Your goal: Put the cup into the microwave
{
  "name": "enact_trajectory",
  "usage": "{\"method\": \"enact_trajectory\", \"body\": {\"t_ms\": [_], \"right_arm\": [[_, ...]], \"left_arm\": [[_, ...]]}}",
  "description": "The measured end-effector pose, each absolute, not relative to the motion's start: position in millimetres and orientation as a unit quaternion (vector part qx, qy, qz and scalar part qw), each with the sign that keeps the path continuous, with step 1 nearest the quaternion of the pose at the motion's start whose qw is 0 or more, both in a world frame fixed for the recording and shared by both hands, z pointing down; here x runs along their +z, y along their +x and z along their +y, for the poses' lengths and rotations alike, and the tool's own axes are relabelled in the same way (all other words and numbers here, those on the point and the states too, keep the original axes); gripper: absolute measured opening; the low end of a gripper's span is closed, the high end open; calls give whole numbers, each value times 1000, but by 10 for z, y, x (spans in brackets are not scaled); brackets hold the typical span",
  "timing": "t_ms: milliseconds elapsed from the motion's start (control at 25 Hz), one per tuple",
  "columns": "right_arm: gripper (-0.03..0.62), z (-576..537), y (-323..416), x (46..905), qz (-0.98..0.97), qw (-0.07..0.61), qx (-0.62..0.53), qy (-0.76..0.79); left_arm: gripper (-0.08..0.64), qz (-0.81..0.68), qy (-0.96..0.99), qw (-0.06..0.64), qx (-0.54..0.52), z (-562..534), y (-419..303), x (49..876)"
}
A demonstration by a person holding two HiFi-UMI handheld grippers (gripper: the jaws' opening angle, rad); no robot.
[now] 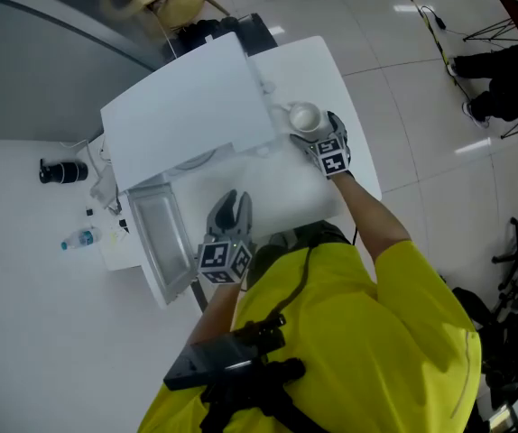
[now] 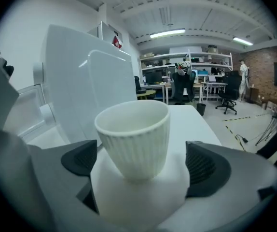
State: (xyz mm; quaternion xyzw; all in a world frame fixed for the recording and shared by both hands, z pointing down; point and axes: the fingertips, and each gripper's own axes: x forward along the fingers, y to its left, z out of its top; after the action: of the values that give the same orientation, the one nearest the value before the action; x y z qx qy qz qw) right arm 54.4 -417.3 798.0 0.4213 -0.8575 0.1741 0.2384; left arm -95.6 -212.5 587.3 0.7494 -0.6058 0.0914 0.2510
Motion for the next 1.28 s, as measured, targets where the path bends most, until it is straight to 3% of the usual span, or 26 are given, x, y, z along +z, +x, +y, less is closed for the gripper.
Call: {"method": "enact_trajectory", "body": {"t_ms": [80,400,760,1280], "right_arm": [[547,-4240,471,7985,-861,234,164,421],[538,-4424,161,7971,-879,216,149,398],[486,-4549,306,7883,-864,221,143,428],[486,-3042,541,6174,-898,182,141,374]], "left_arm": [[95,-614,739,261,92,-2073,-1022,5918],[95,-628,724,268,103,-2007,-1113,5995],[95,-629,726,258,103,-2155,-1146,5983],[95,-640,721,261,49,-2063,-1485,5960]]}}
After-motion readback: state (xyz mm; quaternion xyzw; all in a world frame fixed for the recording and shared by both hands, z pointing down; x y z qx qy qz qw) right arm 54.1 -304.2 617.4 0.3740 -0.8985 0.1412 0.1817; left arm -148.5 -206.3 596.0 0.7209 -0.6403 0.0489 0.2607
